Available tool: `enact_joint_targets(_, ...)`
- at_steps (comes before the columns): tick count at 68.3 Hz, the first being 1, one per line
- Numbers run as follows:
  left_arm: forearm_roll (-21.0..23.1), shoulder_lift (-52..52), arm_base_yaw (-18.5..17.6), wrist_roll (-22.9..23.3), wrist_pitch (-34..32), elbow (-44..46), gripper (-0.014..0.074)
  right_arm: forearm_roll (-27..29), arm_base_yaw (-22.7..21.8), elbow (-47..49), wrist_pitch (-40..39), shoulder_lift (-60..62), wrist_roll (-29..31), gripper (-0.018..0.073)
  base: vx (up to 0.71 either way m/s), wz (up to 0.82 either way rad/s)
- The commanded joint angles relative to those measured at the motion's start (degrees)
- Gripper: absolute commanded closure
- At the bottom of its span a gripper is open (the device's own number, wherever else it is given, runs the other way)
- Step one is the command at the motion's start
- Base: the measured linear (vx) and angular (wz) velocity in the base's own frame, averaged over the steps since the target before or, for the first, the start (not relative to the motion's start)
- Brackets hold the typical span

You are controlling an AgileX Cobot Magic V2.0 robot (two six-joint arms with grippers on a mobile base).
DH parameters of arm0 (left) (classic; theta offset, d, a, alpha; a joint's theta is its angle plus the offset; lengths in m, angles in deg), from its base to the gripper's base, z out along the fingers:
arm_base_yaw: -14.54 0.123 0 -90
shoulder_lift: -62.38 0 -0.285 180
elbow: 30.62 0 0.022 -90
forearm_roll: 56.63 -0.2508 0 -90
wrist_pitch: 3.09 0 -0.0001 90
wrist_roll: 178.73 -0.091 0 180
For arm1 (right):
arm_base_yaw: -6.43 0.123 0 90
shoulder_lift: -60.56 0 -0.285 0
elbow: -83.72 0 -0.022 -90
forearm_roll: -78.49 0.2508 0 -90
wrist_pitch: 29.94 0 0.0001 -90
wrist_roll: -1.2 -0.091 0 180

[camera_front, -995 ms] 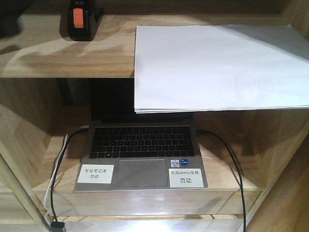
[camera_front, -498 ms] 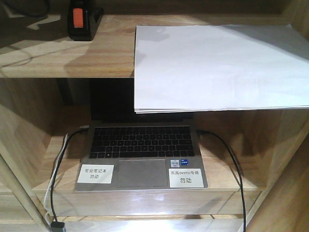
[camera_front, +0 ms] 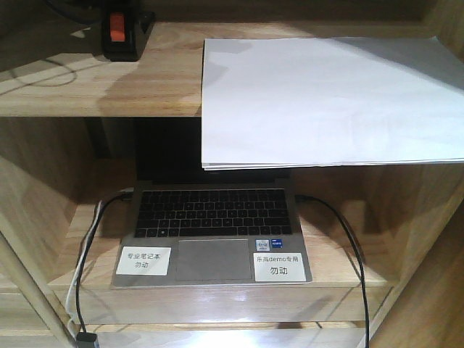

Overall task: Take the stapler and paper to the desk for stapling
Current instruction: 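Grasp the black stapler on the upper shelf with the left gripper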

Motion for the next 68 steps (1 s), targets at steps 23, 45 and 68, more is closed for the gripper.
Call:
enact_joint_targets(23,-3.78,-0.19,-0.27,1.00,3.30,2.05,0.0271,-0.43,-0.01,-0.27,-4.07,0.65,0.00,0.0569,0.00,0.00)
enact_joint_targets(45,-6.49,-1.16,-0.27,0.95,3.78,2.10,0.0605,-0.43,-0.01,-0.27,-4.07,0.65,0.00,0.0569,0.00,0.00)
enact_joint_targets(68,-5.93,-7.81,-0.27,0.22,1.20,2.04,0.0603,-0.43,-0.01,-0.27,-4.07,0.65,0.00,0.0569,0.00,0.00)
